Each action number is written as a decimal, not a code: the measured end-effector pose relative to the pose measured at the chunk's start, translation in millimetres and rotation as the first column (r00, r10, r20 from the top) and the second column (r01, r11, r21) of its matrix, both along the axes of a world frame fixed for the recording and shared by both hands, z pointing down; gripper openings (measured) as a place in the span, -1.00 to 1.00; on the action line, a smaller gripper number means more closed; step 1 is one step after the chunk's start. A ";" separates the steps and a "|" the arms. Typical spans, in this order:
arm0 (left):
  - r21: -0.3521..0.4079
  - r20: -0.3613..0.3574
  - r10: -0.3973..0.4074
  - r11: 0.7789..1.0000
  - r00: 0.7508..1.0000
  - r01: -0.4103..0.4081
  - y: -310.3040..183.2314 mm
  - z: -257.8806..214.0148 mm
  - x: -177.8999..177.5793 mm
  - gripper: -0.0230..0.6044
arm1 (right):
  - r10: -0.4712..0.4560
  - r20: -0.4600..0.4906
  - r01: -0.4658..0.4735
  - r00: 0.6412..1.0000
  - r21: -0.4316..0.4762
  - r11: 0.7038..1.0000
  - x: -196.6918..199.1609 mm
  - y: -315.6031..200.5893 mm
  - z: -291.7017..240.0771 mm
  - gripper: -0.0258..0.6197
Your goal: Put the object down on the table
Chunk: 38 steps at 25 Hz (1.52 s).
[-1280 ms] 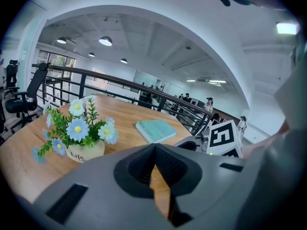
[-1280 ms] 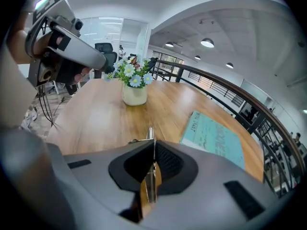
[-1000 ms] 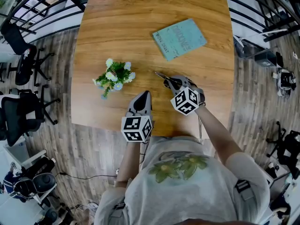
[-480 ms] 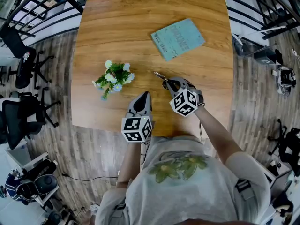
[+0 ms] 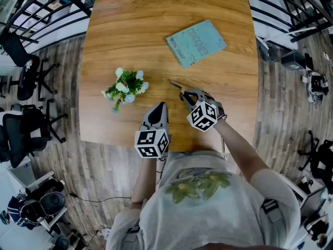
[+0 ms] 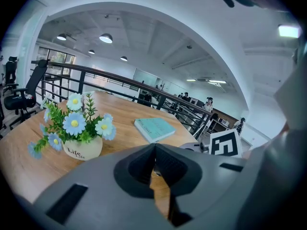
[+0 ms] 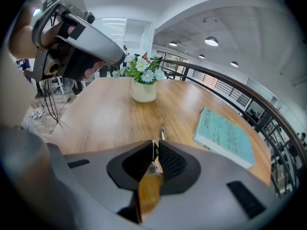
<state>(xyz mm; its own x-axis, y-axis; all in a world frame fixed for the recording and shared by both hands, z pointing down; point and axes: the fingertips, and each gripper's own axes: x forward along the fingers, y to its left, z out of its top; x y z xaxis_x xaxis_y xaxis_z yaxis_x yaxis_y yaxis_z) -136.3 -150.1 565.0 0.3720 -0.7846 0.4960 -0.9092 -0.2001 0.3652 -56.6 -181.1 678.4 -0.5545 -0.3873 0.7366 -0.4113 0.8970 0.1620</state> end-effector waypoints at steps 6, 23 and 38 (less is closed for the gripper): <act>-0.002 0.001 0.000 1.000 1.000 0.000 1.7 1.7 0.6 -0.88 | -0.009 -0.003 0.009 1.000 -0.003 1.000 0.5 5.9 6.4 -0.76; 0.001 0.000 -0.002 1.000 1.000 0.002 4.1 0.7 -2.8 -0.88 | -0.034 -0.025 0.035 0.999 0.025 0.999 -3.4 16.8 17.2 -0.72; 0.038 0.005 -0.001 0.999 1.000 0.001 9.3 -15.7 -6.3 -0.88 | 0.090 0.120 -0.082 0.989 -0.070 0.994 -3.4 3.7 -25.4 -0.61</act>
<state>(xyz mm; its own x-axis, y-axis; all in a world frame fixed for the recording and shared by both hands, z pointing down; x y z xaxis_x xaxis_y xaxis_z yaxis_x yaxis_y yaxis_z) -142.5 -140.7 549.3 0.3685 -0.8034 0.4677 -0.9113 -0.2128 0.3525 -59.9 -177.4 653.0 -0.6089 -0.3914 0.6899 -0.5009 0.8641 0.0482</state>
